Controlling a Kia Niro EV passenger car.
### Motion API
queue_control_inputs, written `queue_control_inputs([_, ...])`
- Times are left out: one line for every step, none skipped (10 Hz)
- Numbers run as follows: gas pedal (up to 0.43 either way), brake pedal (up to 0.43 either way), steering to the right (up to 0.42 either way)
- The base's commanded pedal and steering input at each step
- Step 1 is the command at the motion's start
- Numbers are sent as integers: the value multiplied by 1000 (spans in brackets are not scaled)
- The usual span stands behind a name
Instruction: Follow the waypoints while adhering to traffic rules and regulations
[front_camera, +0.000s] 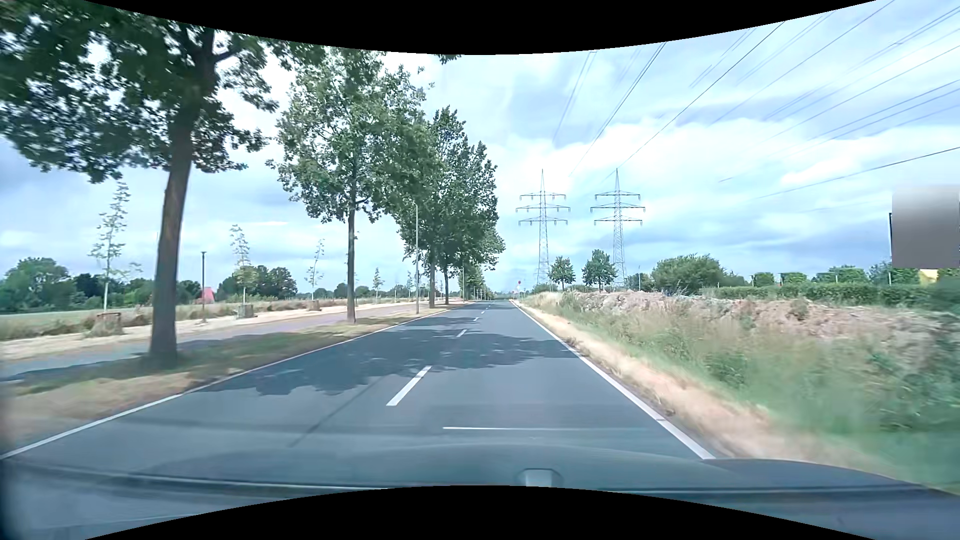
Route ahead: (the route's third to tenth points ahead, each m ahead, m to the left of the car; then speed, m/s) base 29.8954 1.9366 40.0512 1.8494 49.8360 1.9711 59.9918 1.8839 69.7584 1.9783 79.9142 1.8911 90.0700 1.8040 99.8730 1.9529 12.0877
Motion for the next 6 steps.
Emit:
queue_control_inputs([150, 12, 2])
queue_control_inputs([150, 12, 2])
queue_control_inputs([150, 12, 2])
queue_control_inputs([150, 12, 1])
queue_control_inputs([150, 18, 1])
queue_control_inputs([150, 18, 1])
